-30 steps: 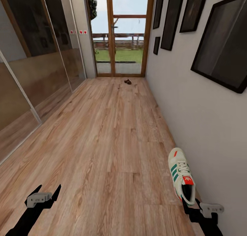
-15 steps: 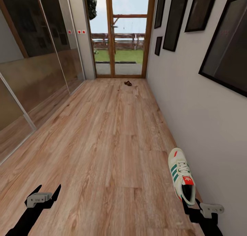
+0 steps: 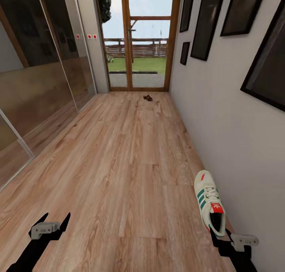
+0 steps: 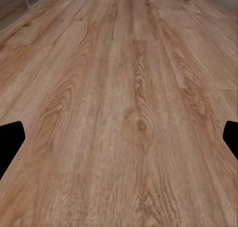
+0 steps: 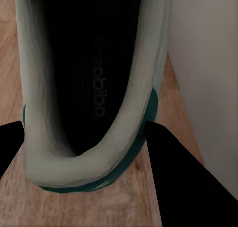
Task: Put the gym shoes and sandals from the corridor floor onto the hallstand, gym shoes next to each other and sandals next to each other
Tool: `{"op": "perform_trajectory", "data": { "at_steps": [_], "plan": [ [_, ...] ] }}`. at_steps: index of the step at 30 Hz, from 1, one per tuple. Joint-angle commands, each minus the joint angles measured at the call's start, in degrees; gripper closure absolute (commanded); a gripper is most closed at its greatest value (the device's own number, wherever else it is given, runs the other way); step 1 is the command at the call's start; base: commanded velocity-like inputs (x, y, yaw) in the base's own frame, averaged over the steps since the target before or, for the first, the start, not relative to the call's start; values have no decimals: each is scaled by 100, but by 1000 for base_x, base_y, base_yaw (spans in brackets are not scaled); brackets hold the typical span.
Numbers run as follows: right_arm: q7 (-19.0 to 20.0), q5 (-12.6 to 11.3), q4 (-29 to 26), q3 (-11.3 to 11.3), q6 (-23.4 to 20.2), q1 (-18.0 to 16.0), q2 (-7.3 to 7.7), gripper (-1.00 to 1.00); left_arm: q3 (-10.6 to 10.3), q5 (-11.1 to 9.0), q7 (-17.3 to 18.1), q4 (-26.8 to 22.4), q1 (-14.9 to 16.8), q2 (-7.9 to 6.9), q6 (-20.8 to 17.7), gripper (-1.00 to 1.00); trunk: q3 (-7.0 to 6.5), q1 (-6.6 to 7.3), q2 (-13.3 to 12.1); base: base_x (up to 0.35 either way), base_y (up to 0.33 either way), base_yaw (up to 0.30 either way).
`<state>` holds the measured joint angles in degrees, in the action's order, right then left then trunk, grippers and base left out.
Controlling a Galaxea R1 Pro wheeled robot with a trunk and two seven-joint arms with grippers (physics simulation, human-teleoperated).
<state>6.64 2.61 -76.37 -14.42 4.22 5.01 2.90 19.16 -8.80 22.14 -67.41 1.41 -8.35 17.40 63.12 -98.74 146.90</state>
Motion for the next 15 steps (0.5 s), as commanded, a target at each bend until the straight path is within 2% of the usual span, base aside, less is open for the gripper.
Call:
{"op": "perform_trajectory", "data": {
  "at_steps": [1, 15],
  "plan": [
    [-4, -10, -1, 0, -1, 0, 0, 100, 0, 0, 0, 0, 0, 0, 0, -100, 0, 0, 0, 328, 0, 0],
    [-2, -9, -1, 0, 5, 1, 0, 100, -8, 1, 1, 0, 0, 0, 0, -100, 0, 0, 0, 328, 26, 0]
  ]
}}
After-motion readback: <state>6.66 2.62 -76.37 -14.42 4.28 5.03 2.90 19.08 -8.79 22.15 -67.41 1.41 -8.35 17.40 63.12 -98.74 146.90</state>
